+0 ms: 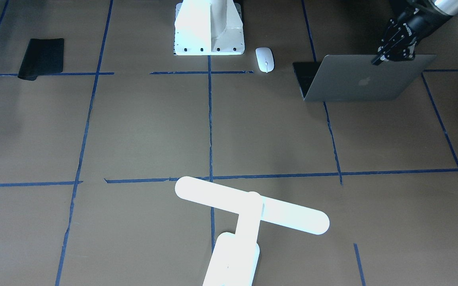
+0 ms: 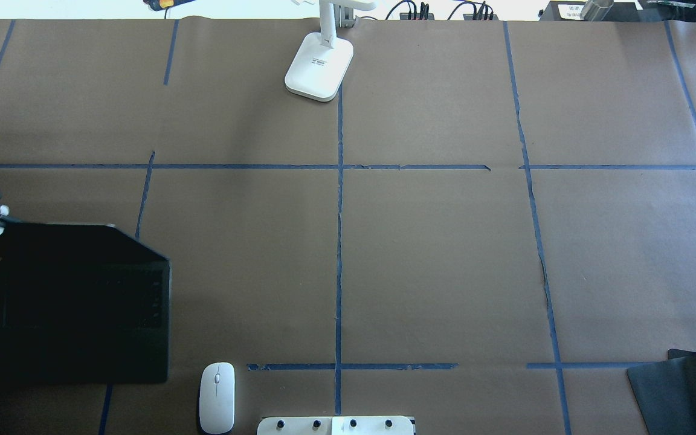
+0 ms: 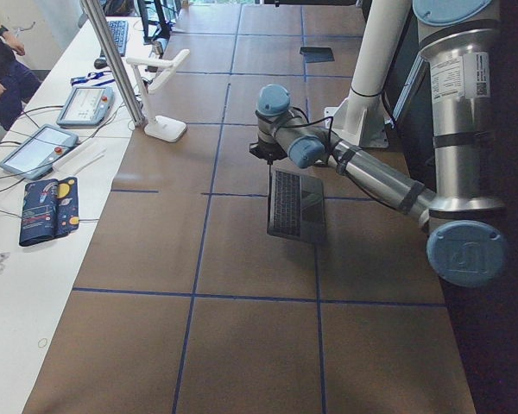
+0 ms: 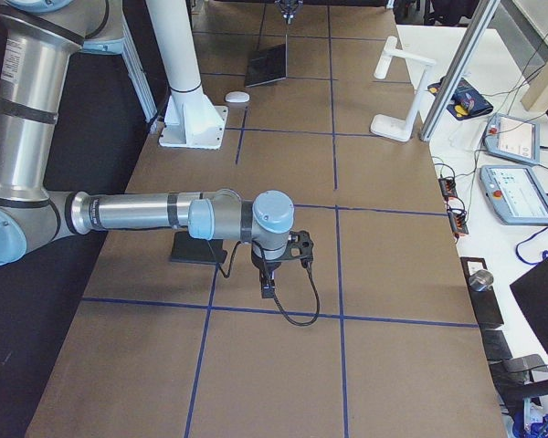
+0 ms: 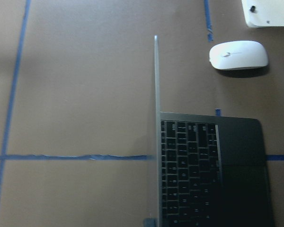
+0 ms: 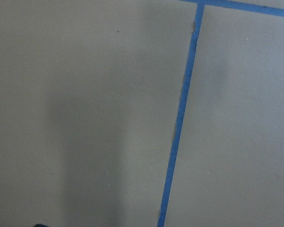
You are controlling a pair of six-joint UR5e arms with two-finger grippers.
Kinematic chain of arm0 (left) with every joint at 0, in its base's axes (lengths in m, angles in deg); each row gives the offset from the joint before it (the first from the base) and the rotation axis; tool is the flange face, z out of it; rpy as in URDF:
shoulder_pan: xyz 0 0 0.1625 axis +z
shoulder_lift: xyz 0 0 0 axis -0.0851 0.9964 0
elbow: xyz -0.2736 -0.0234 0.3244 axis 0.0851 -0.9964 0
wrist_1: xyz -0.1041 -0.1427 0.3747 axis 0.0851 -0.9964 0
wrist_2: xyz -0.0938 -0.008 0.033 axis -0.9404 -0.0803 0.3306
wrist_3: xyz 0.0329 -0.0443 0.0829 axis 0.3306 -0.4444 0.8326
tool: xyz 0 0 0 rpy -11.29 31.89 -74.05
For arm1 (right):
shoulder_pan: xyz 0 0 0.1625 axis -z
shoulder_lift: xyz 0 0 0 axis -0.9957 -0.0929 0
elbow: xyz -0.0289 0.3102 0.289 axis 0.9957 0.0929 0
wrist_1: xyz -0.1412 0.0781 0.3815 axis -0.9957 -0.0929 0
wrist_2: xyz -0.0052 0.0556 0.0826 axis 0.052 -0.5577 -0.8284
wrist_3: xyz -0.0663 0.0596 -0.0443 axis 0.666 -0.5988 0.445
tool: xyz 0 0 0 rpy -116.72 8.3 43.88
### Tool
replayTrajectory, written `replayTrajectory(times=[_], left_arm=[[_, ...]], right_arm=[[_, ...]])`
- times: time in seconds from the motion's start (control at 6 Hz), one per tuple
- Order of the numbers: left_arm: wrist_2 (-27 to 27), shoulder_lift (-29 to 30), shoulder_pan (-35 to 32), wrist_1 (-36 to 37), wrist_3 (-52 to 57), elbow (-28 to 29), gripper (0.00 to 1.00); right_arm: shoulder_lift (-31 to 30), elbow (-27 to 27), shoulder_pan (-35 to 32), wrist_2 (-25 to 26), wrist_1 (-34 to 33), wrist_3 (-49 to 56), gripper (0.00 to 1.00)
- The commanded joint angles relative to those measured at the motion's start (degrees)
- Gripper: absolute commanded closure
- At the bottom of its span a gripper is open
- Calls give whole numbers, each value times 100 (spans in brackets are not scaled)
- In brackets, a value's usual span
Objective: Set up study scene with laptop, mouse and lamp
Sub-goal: 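Slide the laptop with the left gripper toward the white lamp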
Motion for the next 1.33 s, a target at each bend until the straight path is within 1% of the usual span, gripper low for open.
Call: replayTrajectory(times=[0.0,0.17,0.33,0.5,0.67,0.83,1.0,1.17], left_arm=[[46,1719,-17,516,3,965,100],[238,2745,1,517,-293,1823,100],[466,3599,53,500,-583,2659,100],[599,3999,80,430,-743,3154,100],[896,4308,237,299,-770,3612,100],[1221,4433,456,-251,-1067,4008,100],[1268,4434,615,-674,-1418,4221,93],[1260,4417,660,-704,-1804,4223,81]], right_arm=[[0,5,1,-1,0,0,0],[0,5,10,-1,0,0,0],[0,5,10,-1,0,0,0],[0,5,19,-1,0,-9,0],[0,5,28,-9,0,-18,0],[0,5,28,-27,0,-18,0],[0,13,28,-27,0,-18,0],[0,13,28,-27,0,-18,0]])
